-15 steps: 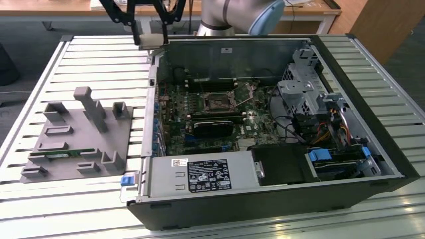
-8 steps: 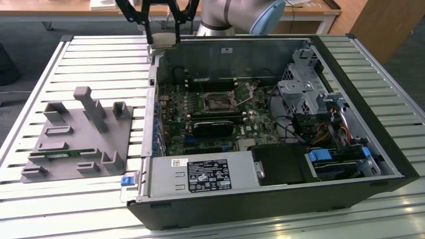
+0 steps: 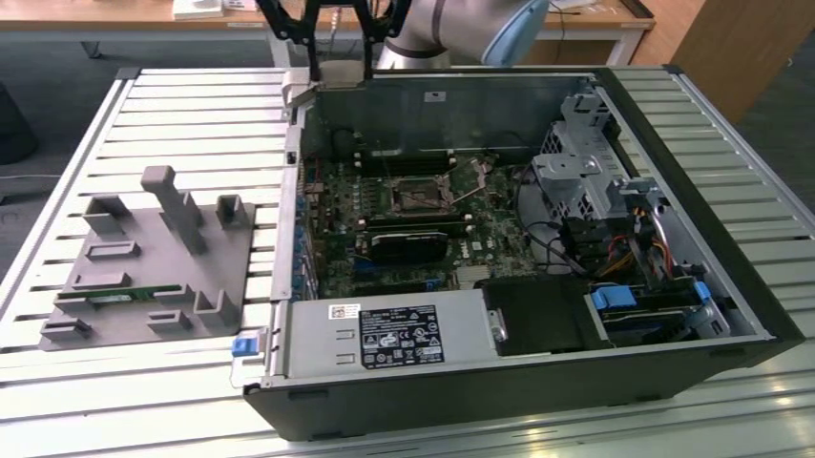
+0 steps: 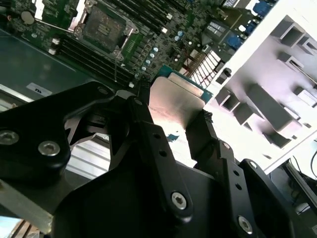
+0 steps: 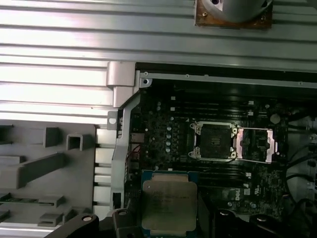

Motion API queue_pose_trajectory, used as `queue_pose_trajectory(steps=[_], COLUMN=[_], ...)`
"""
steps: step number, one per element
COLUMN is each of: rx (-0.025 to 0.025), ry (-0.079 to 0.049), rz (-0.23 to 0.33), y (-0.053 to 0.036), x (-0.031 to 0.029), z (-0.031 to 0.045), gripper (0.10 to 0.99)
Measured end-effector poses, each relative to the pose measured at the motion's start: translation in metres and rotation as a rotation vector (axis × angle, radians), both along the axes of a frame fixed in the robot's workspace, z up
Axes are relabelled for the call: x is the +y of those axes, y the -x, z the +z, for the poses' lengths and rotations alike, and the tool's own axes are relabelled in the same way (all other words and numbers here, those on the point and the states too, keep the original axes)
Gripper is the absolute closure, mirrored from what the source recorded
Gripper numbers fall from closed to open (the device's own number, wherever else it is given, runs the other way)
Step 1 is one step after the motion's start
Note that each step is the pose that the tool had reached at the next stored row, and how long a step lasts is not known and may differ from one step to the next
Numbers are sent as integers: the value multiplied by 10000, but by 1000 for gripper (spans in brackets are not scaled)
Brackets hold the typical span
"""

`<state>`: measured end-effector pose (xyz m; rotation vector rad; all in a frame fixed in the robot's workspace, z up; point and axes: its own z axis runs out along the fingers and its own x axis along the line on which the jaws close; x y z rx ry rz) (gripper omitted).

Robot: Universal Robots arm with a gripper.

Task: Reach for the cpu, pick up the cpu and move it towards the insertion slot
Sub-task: 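Pick up the cpu and move it towards the insertion slot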

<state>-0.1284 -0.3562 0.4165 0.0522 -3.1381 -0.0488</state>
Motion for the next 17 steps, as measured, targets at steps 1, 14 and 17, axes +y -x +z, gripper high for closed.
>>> queue_pose_trajectory(steps=[1,14,17], rx=[0,0,0], ry=[0,0,0], rz=[0,0,0], y=[-31,-376,-475], x=[5,68,89], z=[0,0,0], gripper=[545,545,545])
